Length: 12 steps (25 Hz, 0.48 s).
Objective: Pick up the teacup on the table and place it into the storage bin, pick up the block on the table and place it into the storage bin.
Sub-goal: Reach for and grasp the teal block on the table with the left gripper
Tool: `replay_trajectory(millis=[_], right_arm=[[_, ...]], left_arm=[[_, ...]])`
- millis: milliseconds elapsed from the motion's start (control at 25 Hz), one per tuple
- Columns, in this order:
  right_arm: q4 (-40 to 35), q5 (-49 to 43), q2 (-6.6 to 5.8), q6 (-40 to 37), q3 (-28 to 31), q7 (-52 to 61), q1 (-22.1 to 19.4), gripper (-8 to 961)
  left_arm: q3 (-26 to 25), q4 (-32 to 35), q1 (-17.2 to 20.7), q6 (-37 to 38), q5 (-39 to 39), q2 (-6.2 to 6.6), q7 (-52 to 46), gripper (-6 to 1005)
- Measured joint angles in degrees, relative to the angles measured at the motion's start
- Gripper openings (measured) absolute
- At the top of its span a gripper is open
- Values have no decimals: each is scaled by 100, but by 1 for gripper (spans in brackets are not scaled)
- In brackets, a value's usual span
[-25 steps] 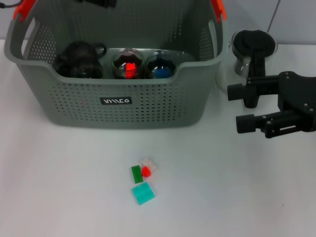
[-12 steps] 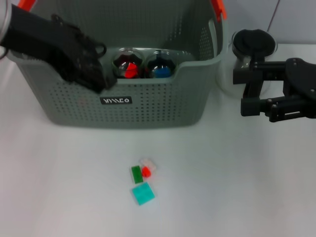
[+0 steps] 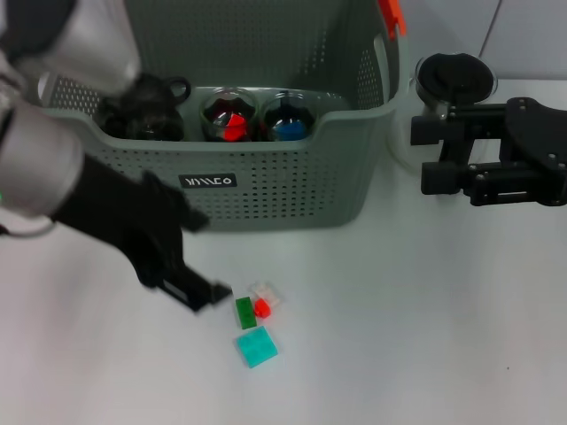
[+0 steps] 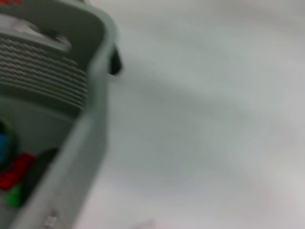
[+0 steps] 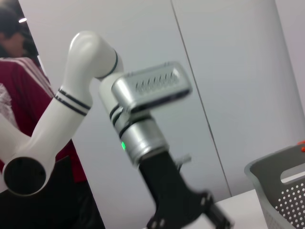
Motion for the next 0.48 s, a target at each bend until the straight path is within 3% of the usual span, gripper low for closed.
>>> replay_trajectory(millis=[80, 200, 480], right_arm=[[18, -8, 5, 8, -4, -25, 6, 877], [53, -41, 11, -3, -57, -69, 5, 738], [78, -357, 7, -69, -211, -221, -70, 749]], left_arm=[[244, -237, 50, -35, -1, -22, -38, 914], [482, -689, 28, -139, -11, -34, -73, 914], [938, -1980, -242, -804, 31, -7, 5, 913]])
